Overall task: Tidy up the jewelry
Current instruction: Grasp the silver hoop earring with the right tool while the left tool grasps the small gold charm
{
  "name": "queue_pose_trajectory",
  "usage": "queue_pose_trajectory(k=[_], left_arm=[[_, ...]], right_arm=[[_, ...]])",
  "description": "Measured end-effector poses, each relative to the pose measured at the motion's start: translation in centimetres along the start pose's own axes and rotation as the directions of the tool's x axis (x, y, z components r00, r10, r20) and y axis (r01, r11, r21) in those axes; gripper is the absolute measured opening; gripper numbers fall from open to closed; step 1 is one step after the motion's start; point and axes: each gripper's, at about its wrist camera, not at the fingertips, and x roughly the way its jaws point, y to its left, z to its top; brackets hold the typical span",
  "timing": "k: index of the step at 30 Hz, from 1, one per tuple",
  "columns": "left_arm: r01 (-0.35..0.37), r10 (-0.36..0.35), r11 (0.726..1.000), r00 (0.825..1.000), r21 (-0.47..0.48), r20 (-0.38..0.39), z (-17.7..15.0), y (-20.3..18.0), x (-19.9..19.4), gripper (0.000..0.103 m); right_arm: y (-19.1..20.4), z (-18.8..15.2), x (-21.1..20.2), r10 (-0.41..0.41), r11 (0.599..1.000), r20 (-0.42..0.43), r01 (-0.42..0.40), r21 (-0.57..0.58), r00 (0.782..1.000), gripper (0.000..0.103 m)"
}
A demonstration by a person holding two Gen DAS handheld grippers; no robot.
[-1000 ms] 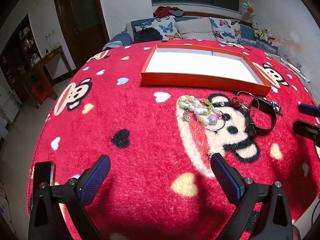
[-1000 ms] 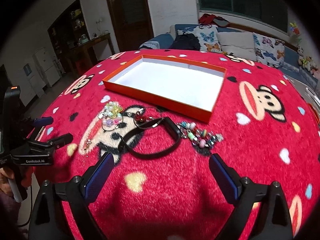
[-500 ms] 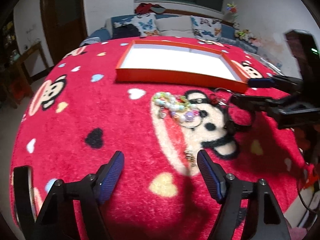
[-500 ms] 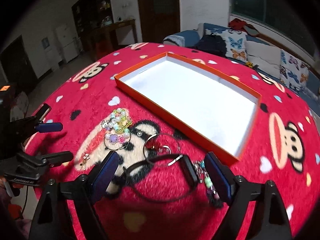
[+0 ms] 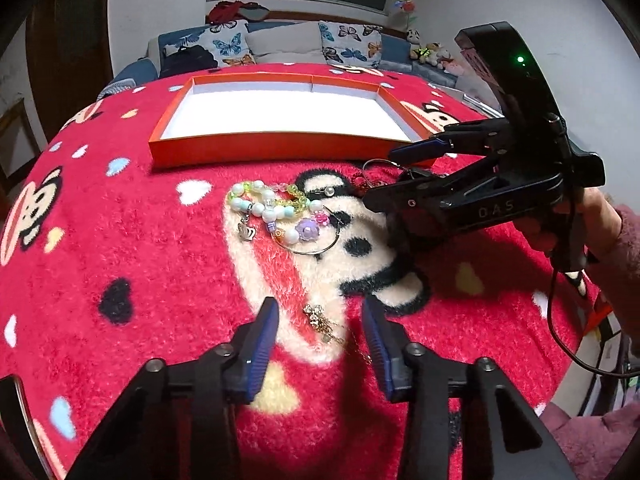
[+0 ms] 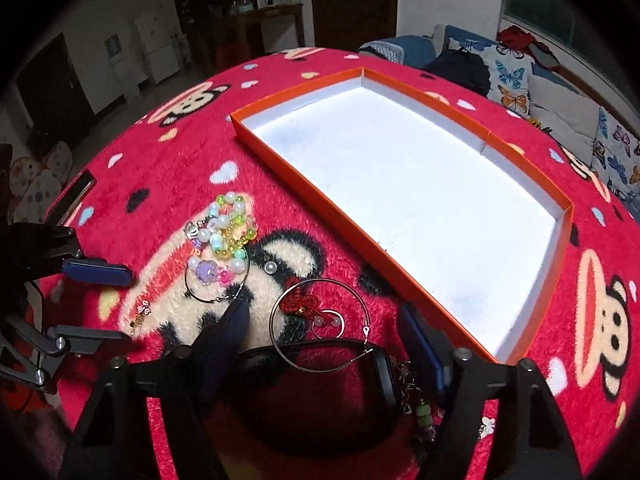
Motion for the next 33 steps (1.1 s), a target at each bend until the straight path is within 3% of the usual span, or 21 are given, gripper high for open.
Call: queue_pose_trajectory(k=[5,13,24,33], left_arm=[[0.001,0.0,1.0,1.0,0.021,-0.015,0.0,-0.2,0.6,0.026],[-0.058,0.059,0.996,0.998,0.071,-0.004,0.0,-0.4,1.4,0.012],[-0.029,0.028,0.999,0.999,0.023,0.042,0.1,0.5,-0.5,0.011],[0.001,-0.005,1.0,0.985,0.025,0.175,3.5,0.7,-6.2,0.011]], right_arm=[[-0.2,0.0,0.5,0.0,1.0,-0.016,0.0,0.001,1.0,0.066],[-0.4,0.0,0.8,-0.005,1.0,-0.013,0.005,0.007,1.0,0.057],[-0.6,0.1,-0.2,-0.007,0.999,0.021,0.006,0.045,1.0,0.053],[-0.7,1.2,-2.9,-0.009,0.998,0.095,0.002,0.07,0.995,0.053]])
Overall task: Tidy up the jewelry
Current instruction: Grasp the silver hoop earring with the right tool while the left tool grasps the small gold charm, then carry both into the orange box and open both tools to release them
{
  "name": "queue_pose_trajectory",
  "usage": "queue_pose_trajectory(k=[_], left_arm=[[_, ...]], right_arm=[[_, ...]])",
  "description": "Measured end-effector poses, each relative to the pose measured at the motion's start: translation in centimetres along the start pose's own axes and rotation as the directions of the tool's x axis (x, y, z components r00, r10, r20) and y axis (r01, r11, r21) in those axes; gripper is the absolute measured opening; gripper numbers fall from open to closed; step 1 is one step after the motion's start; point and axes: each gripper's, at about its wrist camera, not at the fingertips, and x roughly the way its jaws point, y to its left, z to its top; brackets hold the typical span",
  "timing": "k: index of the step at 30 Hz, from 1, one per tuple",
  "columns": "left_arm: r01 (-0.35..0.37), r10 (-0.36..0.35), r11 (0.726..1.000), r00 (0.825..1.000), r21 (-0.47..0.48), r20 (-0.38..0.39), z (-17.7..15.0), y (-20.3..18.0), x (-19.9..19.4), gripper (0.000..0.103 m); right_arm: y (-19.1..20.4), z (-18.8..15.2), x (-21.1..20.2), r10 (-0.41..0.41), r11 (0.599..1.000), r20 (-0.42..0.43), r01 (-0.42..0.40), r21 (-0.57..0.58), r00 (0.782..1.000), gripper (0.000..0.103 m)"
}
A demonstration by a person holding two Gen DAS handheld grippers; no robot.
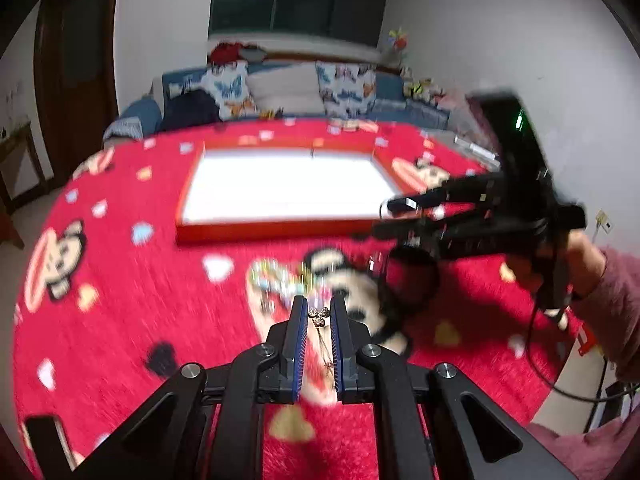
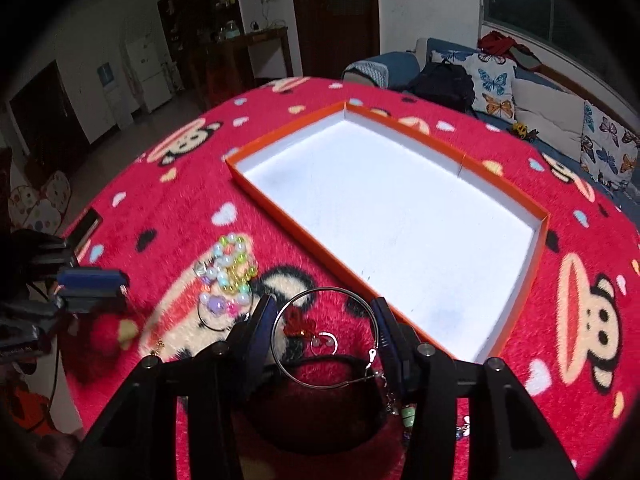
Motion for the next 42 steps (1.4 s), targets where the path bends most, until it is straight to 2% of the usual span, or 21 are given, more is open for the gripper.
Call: queue_pose_trajectory(k=[4,11,15,20,25,31,36,42], left_arm=[[0.015,-0.017,1.0,0.997,0.022,0.071,3.0,0.0,-2.7,0.011],[0.02,-0.031,0.998,0.982,0.062,0.185,9.7,1.1,-6.3,0.011],[-0.005,-0.012,0.997,0.98,0.083,0.199,13.4,1.9,-6.2,0.011],[-0.014,0.0,0.996,0.985,0.084,0.171,16.4,3.6,-3.5,0.011],[-0.028,0.02,0.998,0.994,0.064,0.11,16.8,5.4,0.9,0.011],[-0.033,0.032,0.999,0.999,0.018,0.019,15.4,7.9,6.5,0.011],[-0.04,0.04,0.999,0.997,0.003,-0.066,13.0,9.3,10.5,0.011],[-0.049,0.047,0.999,0.99,-0.007,-0.136,10.7,9.9,13.6,0.012]], right_arm=[[-0.4,0.6,-0.9,-0.008,1.0,0.03,0.007,0.011,1.0,0.053],[-1.4,1.8,-1.9,-0.02,0.999,0.068,0.017,0.045,0.997,0.053],[-2.2,2.7,-1.7,-0.032,0.998,0.08,0.027,0.063,0.996,0.053],[-3.4,3.2,-0.9,-0.053,0.995,0.082,0.045,0.09,0.995,0.053],[-5.0,3.4,0.6,-0.072,0.989,0.071,0.062,0.136,0.995,0.053],[-6.1,3.0,2.3,-0.084,0.982,0.038,0.076,0.17,0.996,0.053],[-6.0,2.3,3.4,-0.096,0.982,0.009,0.094,0.162,0.995,0.053],[-6.1,2.0,4.3,-0.092,0.982,-0.016,0.093,0.167,0.996,0.054]])
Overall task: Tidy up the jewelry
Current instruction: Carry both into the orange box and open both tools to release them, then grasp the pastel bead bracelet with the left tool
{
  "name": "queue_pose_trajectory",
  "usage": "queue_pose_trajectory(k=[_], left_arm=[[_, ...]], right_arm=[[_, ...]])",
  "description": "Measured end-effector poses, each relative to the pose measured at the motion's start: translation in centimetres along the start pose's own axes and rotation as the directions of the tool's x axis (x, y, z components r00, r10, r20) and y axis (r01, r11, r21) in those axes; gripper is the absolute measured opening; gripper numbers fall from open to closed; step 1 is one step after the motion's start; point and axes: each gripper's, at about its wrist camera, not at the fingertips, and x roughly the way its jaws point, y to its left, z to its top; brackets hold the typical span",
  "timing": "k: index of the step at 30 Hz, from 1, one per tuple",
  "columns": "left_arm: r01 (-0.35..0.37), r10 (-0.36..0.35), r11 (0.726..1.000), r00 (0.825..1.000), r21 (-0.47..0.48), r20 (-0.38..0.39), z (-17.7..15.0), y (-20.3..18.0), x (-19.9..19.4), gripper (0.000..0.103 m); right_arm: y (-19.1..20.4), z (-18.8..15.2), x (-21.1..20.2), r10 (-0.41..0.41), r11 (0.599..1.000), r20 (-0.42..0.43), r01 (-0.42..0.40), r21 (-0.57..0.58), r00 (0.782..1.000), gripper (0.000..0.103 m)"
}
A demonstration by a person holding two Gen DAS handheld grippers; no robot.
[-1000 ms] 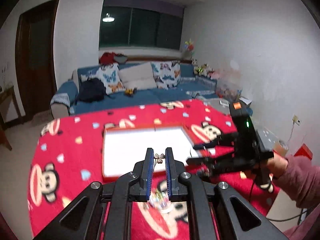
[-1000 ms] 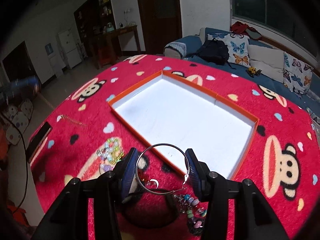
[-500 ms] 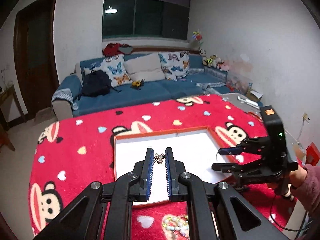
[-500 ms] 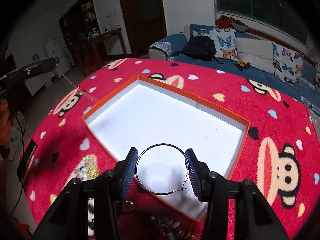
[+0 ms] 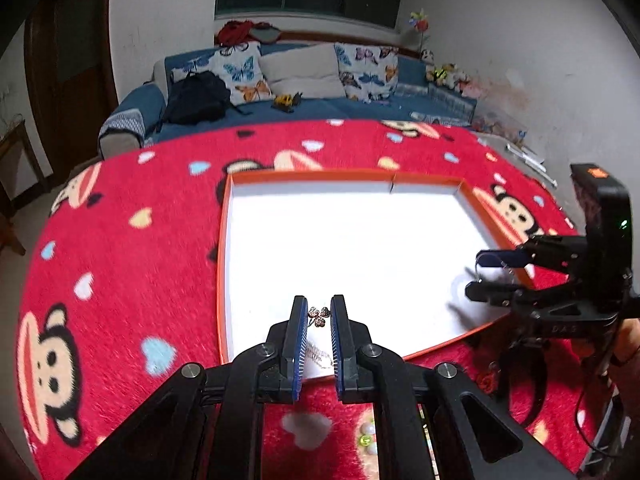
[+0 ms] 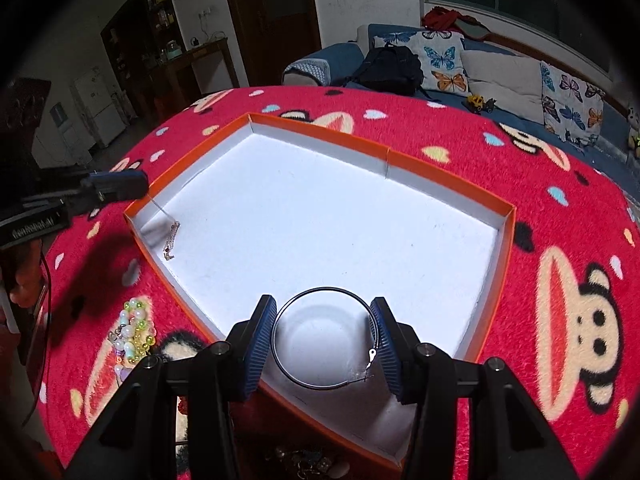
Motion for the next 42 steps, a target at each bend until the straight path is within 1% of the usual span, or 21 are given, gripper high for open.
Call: queue_pose_trajectory(k=[6,9,10,11,13,20,24,26,30,35,36,38,39,41,42], left_arm=[[-0.012,0.01,1.0,0.999,-0.023,-0.051,-1.1,0.6,1.9,0.014],[-0.016,0.014,0.999,0.998,-0.028,-0.054,-1.2,0.7,2.1,0.016],[-0.017,0.015,0.999,0.998,-0.031,-0.057,-1.2,0.7,2.0,0.024],[-0.022,0.02,0.999,0.998,-0.035,-0.055,-1.2,0.7,2.1,0.041],[-0.036,0.035,0.999,0.999,-0.033,-0.038,-1.2,0.6,1.8,0.052],[-0.041,0.04,0.999,0.999,-0.024,-0.027,-1.1,0.2,1.1,0.052],[-0.04,0.04,0.999,0.999,-0.011,0.001,-1.4,-0.7,-0.5,0.052],[-0.043,0.043,0.999,0.999,0.006,0.019,-1.8,-1.4,-1.6,0.052],[-0.044,0.042,0.998,0.998,0.04,0.037,-3.2,-3.3,-3.8,0.052],[-0.022,0.02,0.997,0.999,0.072,0.027,-6.0,-5.6,-5.3,0.05],[-0.017,0.016,0.997,1.0,0.077,0.025,-6.5,-6.0,-5.4,0.049],[-0.002,0.001,0.996,1.0,0.091,0.015,-7.6,-6.8,-5.3,0.042],[0.002,-0.003,0.995,1.0,0.096,0.008,-8.0,-7.0,-5.1,0.04],[0.011,-0.01,0.994,1.0,0.105,-0.01,-8.8,-7.4,-4.6,0.029],[0.014,-0.012,0.994,1.0,0.104,-0.019,-9.0,-7.3,-4.3,0.026]], right_arm=[[0.0,-0.2,0.7,0.01,1.0,-0.021,-0.01,0.004,1.0,0.054],[-0.1,-0.3,0.9,0.02,1.0,-0.023,-0.019,0.015,1.0,0.054],[-0.1,-0.3,0.9,0.019,1.0,-0.024,-0.018,0.015,1.0,0.054],[-0.1,-0.3,1.0,0.017,1.0,-0.026,-0.016,0.015,1.0,0.054],[-0.2,-0.2,1.3,0.021,1.0,-0.032,-0.021,0.018,0.999,0.054],[-0.3,-0.1,1.4,0.029,0.999,-0.03,-0.028,0.026,0.999,0.056],[-0.1,0.0,0.1,0.019,1.0,-0.003,-0.019,0.021,1.0,0.056],[0.1,0.0,-0.8,0.015,1.0,0.014,-0.015,0.017,1.0,0.058],[0.7,-0.5,-2.7,0.011,1.0,0.04,-0.011,0.009,0.999,0.062],[1.9,-2.1,-4.5,0.02,1.0,0.057,-0.02,-0.008,0.998,0.063],[1.9,-2.3,-4.7,0.022,1.0,0.058,-0.022,-0.009,0.998,0.063],[2.2,-3.1,-5.2,0.025,1.0,0.066,-0.024,-0.01,0.998,0.063],[2.3,-3.6,-5.4,0.029,1.0,0.068,-0.029,-0.007,0.997,0.063],[2.4,-4.3,-5.8,0.034,0.999,0.07,-0.034,-0.002,0.997,0.063],[2.5,-4.6,-5.9,0.036,0.999,0.069,-0.036,-0.001,0.997,0.063]])
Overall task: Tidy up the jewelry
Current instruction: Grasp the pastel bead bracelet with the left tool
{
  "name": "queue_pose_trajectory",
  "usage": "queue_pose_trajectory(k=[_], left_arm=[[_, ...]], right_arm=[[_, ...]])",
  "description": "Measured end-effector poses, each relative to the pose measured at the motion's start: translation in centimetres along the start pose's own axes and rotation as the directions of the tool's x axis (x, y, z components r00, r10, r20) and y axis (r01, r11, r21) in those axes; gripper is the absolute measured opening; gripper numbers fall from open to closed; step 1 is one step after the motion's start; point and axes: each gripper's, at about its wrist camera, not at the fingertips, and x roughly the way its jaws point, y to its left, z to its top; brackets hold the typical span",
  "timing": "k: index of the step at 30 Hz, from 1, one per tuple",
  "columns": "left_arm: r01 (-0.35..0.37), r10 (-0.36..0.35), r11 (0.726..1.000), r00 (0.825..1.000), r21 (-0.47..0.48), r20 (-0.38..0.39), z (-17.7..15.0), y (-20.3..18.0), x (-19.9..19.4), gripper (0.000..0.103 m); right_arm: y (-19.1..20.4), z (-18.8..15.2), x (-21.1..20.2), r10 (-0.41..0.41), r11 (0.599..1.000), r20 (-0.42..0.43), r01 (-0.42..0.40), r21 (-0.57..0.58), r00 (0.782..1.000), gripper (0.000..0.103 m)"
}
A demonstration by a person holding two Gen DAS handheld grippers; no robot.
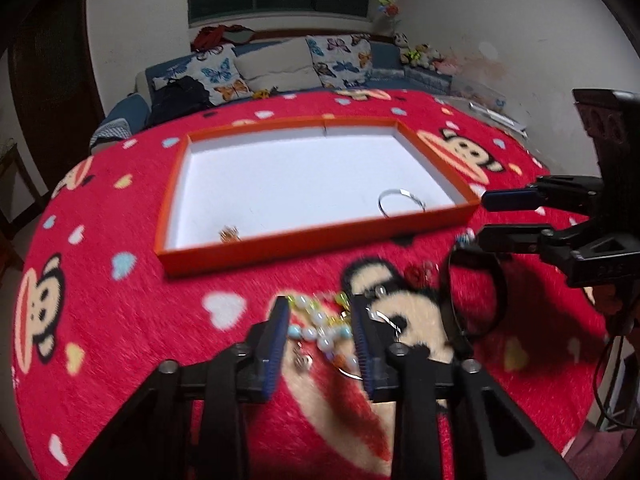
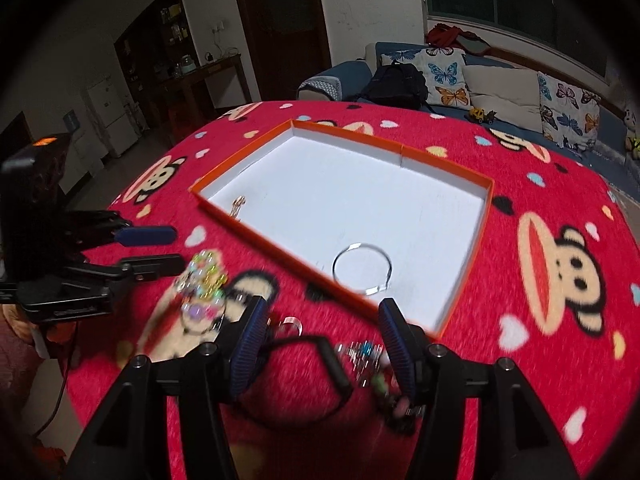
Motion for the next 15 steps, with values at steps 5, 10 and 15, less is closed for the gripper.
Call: queue_pose_trajectory(k=[5,10,15], left_arm=[[0.008,-0.008,1.0,1.0,-0.008,-0.03,-0.8,0.2,1.5,0.023],[0.01,-0.01,1.0,0.999,-0.003,-0.035,-0.8,0.4,2.3,0.023],[-0.007,0.008,0.999,1.0,0.037,-0.028,-0.6,-0.1,2.6,0.022]], right_arm=[[0.4,-1.7,-0.3,0.002,1.0,-0.012,-0.002,-0.006,1.0,0.063],[0.4,-2.9,-0.2,0.03,1.0,-0.024,-0.03,0.01,0.999,0.063],[0.6,-3.6,0.0,0.043,0.999,-0.041,-0.042,0.015,0.998,0.063]])
